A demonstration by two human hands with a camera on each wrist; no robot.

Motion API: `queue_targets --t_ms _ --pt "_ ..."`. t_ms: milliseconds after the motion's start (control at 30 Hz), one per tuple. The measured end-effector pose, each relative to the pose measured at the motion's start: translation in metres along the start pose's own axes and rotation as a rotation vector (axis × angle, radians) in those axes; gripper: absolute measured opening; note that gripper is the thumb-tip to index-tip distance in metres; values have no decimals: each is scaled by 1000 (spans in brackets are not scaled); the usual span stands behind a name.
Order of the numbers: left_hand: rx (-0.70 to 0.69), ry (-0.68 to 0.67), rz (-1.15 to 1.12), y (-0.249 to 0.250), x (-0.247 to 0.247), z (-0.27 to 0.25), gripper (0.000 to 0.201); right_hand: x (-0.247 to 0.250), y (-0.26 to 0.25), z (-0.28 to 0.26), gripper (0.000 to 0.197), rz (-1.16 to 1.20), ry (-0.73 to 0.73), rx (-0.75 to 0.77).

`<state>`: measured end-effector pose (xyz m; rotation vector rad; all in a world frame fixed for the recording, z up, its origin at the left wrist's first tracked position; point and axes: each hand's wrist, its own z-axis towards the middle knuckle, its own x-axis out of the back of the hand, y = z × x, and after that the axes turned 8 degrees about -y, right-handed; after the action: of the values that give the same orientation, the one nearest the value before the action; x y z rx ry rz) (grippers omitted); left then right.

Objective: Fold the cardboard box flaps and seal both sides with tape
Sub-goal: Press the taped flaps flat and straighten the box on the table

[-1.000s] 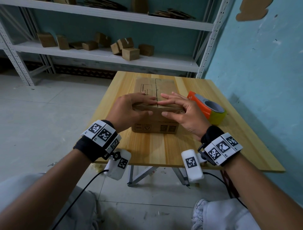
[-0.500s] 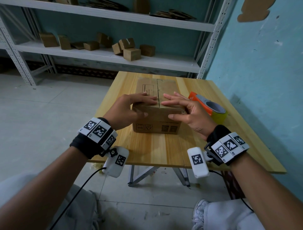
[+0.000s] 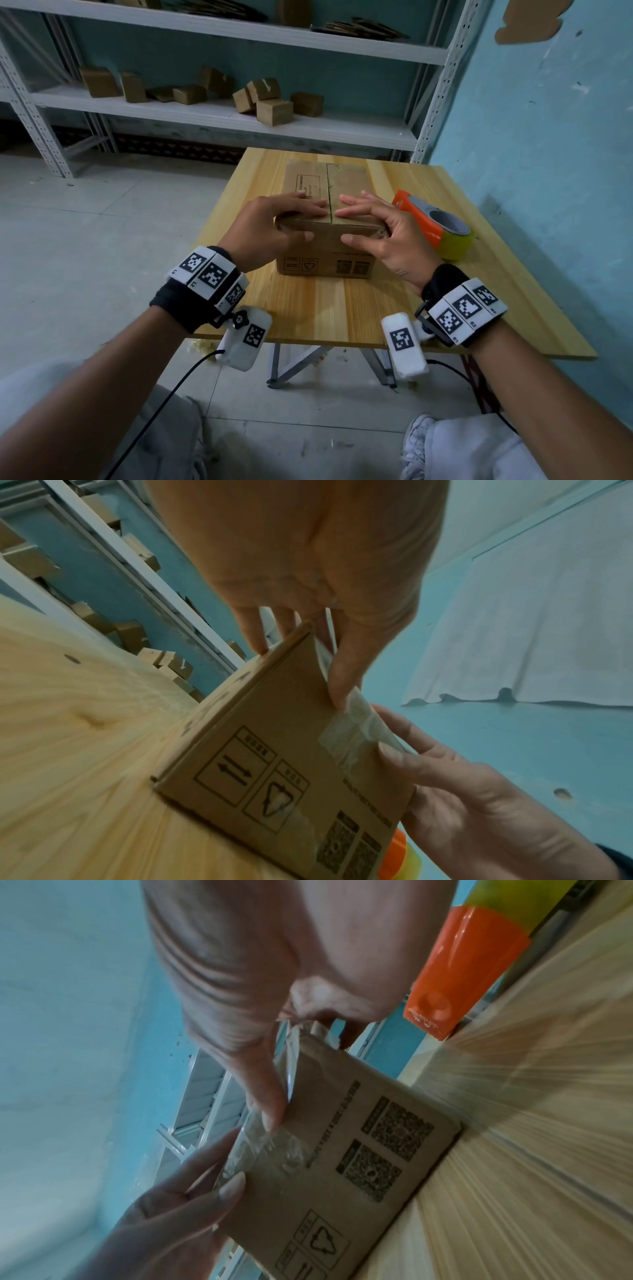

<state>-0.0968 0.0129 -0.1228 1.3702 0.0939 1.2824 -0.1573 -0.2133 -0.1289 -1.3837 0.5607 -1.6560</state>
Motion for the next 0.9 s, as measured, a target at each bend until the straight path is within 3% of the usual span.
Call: queue_targets --t_ms 133,333,533,900 --pt "30 -123 -55 0 9 -1 45 11 2 0 43 51 -112 0" --pt "54 -170 -119 0 14 -1 51 13 1 -3 47 179 -139 -25" --pt "106 -164 -286 6 15 -1 54 12 0 -2 51 312 -122 -59" --pt "148 -105 -308 10 12 -2 57 10 -4 0 55 330 -73 -100"
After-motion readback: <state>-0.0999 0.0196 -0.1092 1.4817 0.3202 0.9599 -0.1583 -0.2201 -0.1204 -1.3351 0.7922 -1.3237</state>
